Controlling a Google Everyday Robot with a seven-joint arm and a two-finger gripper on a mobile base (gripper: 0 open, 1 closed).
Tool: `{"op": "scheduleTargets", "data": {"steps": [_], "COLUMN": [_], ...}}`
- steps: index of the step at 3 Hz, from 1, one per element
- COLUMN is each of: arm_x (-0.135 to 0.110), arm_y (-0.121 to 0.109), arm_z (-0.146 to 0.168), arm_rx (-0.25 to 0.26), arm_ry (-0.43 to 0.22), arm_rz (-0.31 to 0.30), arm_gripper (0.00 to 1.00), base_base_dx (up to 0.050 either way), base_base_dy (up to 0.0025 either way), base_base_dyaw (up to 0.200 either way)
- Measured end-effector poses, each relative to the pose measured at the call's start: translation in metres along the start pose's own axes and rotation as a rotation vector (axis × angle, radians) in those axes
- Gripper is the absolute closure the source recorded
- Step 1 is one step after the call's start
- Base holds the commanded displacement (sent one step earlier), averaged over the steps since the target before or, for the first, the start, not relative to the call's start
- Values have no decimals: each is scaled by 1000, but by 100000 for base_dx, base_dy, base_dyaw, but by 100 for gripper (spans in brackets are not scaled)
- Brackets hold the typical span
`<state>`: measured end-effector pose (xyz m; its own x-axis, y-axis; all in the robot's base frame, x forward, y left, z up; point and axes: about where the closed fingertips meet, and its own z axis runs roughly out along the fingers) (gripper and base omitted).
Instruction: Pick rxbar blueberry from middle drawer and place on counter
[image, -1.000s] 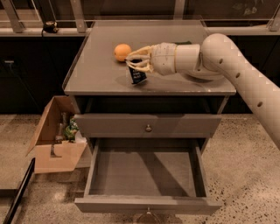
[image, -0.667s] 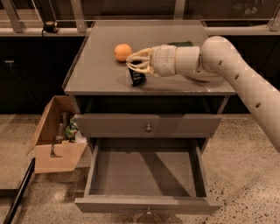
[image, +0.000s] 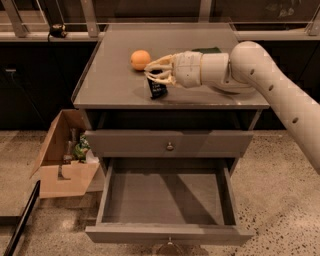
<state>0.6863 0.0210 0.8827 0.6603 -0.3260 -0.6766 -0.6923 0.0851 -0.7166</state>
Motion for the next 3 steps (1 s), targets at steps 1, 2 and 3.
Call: {"op": "scheduleTargets", "data": {"steps": [1, 2, 3], "arm_x": [0, 0, 0], "arm_y": [0, 0, 0], "arm_z": [0, 0, 0], "arm_rx": [0, 0, 0], "arm_ry": [0, 0, 0], "arm_rz": [0, 0, 0], "arm_gripper": [21, 0, 0], "base_base_dx": [0, 0, 0], "base_base_dy": [0, 0, 0], "base_base_dyaw": [0, 0, 0]}}
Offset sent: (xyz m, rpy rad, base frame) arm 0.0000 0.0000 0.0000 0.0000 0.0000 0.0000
